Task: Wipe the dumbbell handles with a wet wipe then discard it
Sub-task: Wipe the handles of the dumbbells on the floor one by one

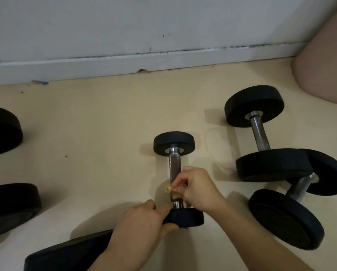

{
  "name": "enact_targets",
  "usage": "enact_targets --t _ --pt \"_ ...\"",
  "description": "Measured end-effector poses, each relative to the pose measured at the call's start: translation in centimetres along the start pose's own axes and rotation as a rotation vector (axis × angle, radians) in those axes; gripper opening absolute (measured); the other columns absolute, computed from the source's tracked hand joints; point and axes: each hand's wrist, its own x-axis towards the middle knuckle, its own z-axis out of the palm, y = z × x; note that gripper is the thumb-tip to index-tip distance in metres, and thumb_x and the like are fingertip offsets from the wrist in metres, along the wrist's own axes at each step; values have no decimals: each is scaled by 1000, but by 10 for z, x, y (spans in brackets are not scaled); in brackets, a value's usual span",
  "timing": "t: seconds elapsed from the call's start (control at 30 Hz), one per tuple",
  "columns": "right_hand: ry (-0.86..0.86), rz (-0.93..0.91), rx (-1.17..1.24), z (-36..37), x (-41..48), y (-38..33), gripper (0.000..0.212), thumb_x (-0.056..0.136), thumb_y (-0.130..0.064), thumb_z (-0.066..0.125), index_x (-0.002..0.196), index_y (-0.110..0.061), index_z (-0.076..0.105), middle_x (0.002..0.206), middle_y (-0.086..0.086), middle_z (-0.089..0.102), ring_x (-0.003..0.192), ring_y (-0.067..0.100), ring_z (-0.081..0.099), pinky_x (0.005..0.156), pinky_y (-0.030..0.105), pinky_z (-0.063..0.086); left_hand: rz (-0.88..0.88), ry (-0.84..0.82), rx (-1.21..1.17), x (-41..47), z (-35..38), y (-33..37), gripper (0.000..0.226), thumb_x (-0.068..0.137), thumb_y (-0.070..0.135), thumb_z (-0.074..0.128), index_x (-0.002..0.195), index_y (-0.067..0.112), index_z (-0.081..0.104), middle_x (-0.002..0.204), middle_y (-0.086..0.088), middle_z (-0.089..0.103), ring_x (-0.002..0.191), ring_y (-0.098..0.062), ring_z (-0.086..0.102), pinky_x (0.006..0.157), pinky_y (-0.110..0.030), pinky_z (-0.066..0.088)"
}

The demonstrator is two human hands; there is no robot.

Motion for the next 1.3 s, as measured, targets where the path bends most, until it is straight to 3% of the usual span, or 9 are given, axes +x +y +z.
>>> enact_targets --t 0.13,0.3,0.6,0.7,0.83,0.97,1.1,1.23,1.3 --pt "207 102 58 -11 26 5 7 81 -6 71 80 -12 72 84 -7 58 73 6 59 62 7 47 40 11 -39 4 3 19 47 94 58 34 137 42 25 109 1 38 98 -21 51 74 -32 42" --pt "118 68 38 -13 6 14 5 81 -8 71 81 -13 73 86 -8 57 72 2 59 64 8 47 80 -15 -39 14 0 36 48 94 55 38 138 42 25 131 -2 27 106 -22 44 81 -32 43" --pt "105 70 80 -14 14 15 5 81 -12 71 82 -16 74 83 -12 56 70 3 59 61 8 46 95 7 -75 6 1 20 46 95 52 38 138 49 22 122 2 33 106 -18 49 84 -27 40" --pt "214 121 155 -9 24 9 6 83 -12 70 84 -17 73 83 -12 58 69 3 58 61 9 48 35 -7 -18 5 3 5 50 95 32 44 137 49 23 120 6 37 108 -17 48 85 -30 43" --pt "71 -16 165 12 -3 2 10 80 -8 71 79 -17 74 84 -14 58 72 6 62 68 19 54 13 83 -40 -4 -7 -6 53 87 19 45 133 43 34 120 13 39 111 -12 43 86 -28 45" --pt "332 5 74 10 44 -9 10 82 -11 70 87 -17 75 90 -9 57 79 5 59 76 16 51 67 164 -157 -13 0 -9 41 74 48 58 113 46 47 96 15 53 73 -8 58 58 -28 54" --pt "205 -31 132 23 3 -3 10 81 -11 71 86 -19 75 91 -8 62 80 5 63 73 21 55 123 227 -187 -12 17 -19 56 54 39 86 99 41 55 80 8 60 56 -12 59 40 -31 51" --pt "145 130 314 12 6 -7 13 77 -20 76 90 -18 74 97 -8 59 80 -2 61 67 6 46 135 306 -108 -11 18 -13 48 56 37 86 97 38 60 81 7 60 54 -15 59 39 -28 49" --pt "65 20 108 11 5 -7 25 74 -21 78 98 -18 73 100 -10 56 81 0 60 72 7 46 135 313 -102 -11 21 -11 46 60 38 84 99 37 59 82 7 59 57 -16 58 40 -29 49"
